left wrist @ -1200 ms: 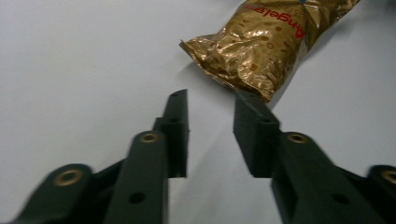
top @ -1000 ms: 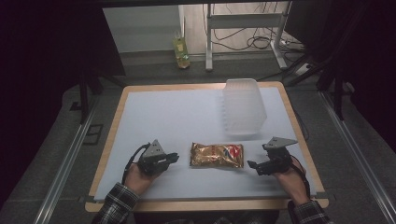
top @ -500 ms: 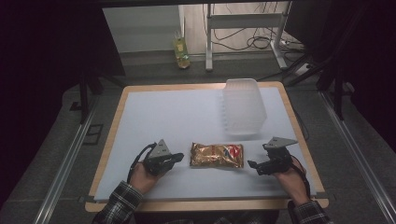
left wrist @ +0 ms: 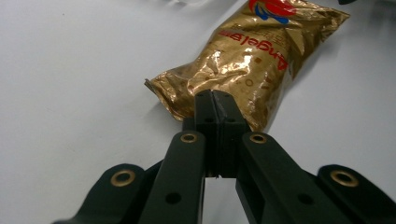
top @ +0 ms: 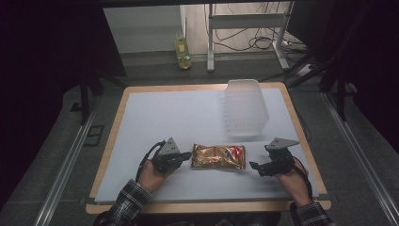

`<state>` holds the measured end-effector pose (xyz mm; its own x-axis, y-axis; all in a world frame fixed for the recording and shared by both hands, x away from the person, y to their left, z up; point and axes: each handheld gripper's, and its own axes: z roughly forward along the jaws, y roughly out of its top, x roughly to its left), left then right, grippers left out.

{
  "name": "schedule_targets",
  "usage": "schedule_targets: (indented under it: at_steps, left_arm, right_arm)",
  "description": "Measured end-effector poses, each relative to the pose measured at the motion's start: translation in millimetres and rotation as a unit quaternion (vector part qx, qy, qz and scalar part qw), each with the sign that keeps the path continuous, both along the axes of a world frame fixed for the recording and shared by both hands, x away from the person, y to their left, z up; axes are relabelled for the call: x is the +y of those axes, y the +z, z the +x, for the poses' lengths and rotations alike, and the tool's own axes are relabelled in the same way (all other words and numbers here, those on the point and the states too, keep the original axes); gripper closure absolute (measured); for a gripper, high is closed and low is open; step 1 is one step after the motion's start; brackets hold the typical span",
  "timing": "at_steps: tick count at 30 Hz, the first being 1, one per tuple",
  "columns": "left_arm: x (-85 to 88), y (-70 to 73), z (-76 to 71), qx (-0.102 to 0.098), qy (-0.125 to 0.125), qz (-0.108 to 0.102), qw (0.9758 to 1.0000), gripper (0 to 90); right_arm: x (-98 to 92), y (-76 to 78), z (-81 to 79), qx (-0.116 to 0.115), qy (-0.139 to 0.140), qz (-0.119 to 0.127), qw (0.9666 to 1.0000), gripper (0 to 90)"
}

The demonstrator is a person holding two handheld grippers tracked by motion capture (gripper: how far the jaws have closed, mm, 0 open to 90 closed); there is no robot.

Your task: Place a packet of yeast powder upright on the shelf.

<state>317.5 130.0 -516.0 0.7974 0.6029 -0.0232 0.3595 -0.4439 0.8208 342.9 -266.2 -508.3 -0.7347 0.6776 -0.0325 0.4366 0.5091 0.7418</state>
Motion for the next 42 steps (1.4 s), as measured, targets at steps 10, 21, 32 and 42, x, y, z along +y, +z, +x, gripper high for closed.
schedule_targets:
  at_steps: [10,21,32,42]
  left_arm:
    - [-19.2,-2.8,13.0,0.006,-0.005,-0.007,0.9999,89.6]
    - [-31.6,-16.6,20.2,0.038,0.000,0.007,0.9993,89.9]
    - [-21.4,-23.3,19.4,0.060,0.009,0.064,0.9961,90.0]
    - [-17.9,-26.5,16.2,0.051,0.009,0.051,0.9973,90.0]
  right_arm:
    - [0.9,-0.4,0.6,0.002,0.000,-0.004,1.0000,6.9]
    - [2.3,-0.6,0.4,0.003,0.002,-0.006,1.0000,6.9]
    - [0.5,0.3,-1.0,0.003,0.001,-0.005,1.0000,6.9]
    - [1.5,1.2,-1.1,0.006,0.003,-0.002,1.0000,6.8]
